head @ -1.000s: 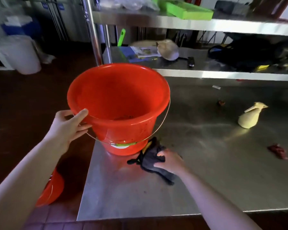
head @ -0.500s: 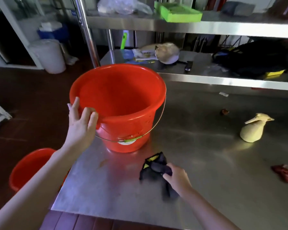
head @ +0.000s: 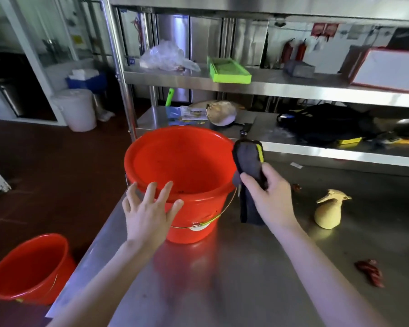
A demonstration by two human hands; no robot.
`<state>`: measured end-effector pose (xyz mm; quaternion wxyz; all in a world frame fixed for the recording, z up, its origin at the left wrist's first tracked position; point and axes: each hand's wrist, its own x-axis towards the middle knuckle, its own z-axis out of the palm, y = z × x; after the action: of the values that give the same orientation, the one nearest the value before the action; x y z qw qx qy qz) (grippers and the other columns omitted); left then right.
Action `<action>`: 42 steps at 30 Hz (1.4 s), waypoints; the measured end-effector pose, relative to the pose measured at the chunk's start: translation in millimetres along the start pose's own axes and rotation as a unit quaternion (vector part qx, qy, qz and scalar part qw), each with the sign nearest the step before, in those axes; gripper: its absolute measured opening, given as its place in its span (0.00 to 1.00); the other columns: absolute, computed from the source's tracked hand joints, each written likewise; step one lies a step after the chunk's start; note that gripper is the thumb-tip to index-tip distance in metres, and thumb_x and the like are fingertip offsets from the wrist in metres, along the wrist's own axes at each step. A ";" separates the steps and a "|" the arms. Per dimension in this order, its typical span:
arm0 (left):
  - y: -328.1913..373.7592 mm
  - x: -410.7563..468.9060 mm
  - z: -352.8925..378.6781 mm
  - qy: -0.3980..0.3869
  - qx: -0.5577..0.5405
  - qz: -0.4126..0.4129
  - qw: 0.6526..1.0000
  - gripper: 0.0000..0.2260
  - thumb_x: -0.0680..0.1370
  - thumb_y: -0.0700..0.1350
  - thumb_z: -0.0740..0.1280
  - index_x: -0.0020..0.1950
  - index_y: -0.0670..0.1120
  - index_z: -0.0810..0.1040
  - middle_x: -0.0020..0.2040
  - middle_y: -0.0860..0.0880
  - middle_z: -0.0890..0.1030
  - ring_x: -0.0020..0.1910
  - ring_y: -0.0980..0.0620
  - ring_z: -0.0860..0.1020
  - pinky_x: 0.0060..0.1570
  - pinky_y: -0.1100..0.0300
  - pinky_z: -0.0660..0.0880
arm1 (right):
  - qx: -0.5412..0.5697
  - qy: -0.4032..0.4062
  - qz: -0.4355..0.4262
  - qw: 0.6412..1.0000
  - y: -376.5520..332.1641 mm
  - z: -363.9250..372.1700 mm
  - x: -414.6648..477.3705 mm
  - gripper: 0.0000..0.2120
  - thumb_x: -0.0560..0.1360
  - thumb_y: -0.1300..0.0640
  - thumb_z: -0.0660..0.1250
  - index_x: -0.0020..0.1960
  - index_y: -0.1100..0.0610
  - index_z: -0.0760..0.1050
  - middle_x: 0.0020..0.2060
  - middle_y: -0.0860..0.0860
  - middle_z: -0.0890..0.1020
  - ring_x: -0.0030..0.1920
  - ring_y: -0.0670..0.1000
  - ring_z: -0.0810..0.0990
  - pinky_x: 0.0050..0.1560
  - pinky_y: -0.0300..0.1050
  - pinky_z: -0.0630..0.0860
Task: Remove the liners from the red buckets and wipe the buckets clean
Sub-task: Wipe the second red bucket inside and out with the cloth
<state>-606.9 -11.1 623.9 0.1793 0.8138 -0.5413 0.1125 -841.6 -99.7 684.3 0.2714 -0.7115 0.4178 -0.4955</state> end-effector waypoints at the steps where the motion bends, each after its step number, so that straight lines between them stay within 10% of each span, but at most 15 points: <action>1: 4.4 0.2 -1.8 -0.002 0.005 -0.003 1.000 0.29 0.76 0.68 0.50 0.71 0.56 0.71 0.62 0.50 0.75 0.64 0.33 0.65 0.58 0.39 0.67 | -0.034 -0.014 -0.040 0.999 -7.3 9.7 1.4 0.13 0.73 0.48 0.68 0.40 0.58 0.71 0.33 0.51 0.75 0.36 0.51 0.73 0.39 0.43 0.69; 6: -7.6 4.8 -10.3 0.013 -0.034 0.037 0.999 0.23 0.75 0.58 0.59 0.69 0.53 0.74 0.58 0.54 0.79 0.57 0.39 0.70 0.52 0.44 0.69 | -0.294 -0.158 -0.139 0.932 -2.9 64.1 -4.0 0.17 0.80 0.42 0.58 0.51 0.53 0.79 0.50 0.45 0.81 0.56 0.52 0.72 0.59 0.50 0.69; 14: -72.2 54.8 -6.0 0.008 -0.153 0.109 0.982 0.11 0.80 0.47 0.62 0.53 0.43 0.82 0.57 0.47 0.81 0.71 0.41 0.68 0.69 0.38 0.61 | -0.385 -0.072 -0.201 0.898 -10.8 130.7 -16.3 0.17 0.80 0.43 0.57 0.42 0.51 0.77 0.35 0.48 0.80 0.39 0.55 0.77 0.48 0.53 0.72; 21: -70.5 77.2 5.8 -0.050 -0.241 0.114 0.963 0.23 0.74 0.59 0.52 0.33 0.43 0.74 0.38 0.51 0.72 0.50 0.51 0.69 0.73 0.39 0.50 | -0.315 -0.064 -0.284 0.903 32.4 103.6 22.5 0.16 0.77 0.52 0.61 0.31 0.54 0.73 0.26 0.48 0.74 0.31 0.53 0.74 0.38 0.49 0.71; 28: -91.5 79.8 16.2 -0.031 -0.128 0.261 0.956 0.17 0.76 0.68 0.57 0.47 0.55 0.69 0.43 0.61 0.65 0.48 0.61 0.67 0.73 0.46 0.51 | -0.335 -0.250 -0.192 0.888 84.7 46.4 117.7 0.12 0.79 0.61 0.60 0.43 0.59 0.81 0.49 0.50 0.83 0.63 0.50 0.75 0.72 0.38 0.55; 32: -85.9 84.2 18.8 0.028 -0.055 0.280 0.958 0.26 0.75 0.71 0.52 0.47 0.49 0.73 0.42 0.56 0.69 0.43 0.52 0.74 0.68 0.46 0.61 | -0.267 -0.096 -0.135 0.949 67.8 67.5 81.6 0.17 0.75 0.59 0.56 0.31 0.59 0.76 0.33 0.52 0.79 0.43 0.55 0.78 0.59 0.52 0.71; 36: -75.1 80.8 8.2 0.012 -0.016 0.272 0.962 0.31 0.74 0.72 0.51 0.47 0.47 0.77 0.40 0.53 0.72 0.40 0.48 0.76 0.61 0.42 0.72 | -0.318 0.015 -0.139 0.938 24.6 125.3 11.0 0.14 0.73 0.56 0.58 0.29 0.53 0.70 0.27 0.49 0.73 0.33 0.55 0.72 0.45 0.51 0.70; 42: -72.1 71.5 -7.6 -0.065 -0.067 0.273 0.957 0.28 0.74 0.72 0.51 0.49 0.51 0.77 0.41 0.57 0.74 0.44 0.54 0.73 0.56 0.54 0.70 | -0.302 -0.103 -0.216 0.923 16.9 116.0 24.4 0.13 0.72 0.54 0.59 0.31 0.54 0.74 0.28 0.49 0.76 0.33 0.55 0.76 0.41 0.50 0.70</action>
<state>-512.6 -42.9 645.5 0.1601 0.6267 -0.7596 0.0677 -735.1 -132.5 640.5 -0.0285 -0.8799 0.3532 -0.3166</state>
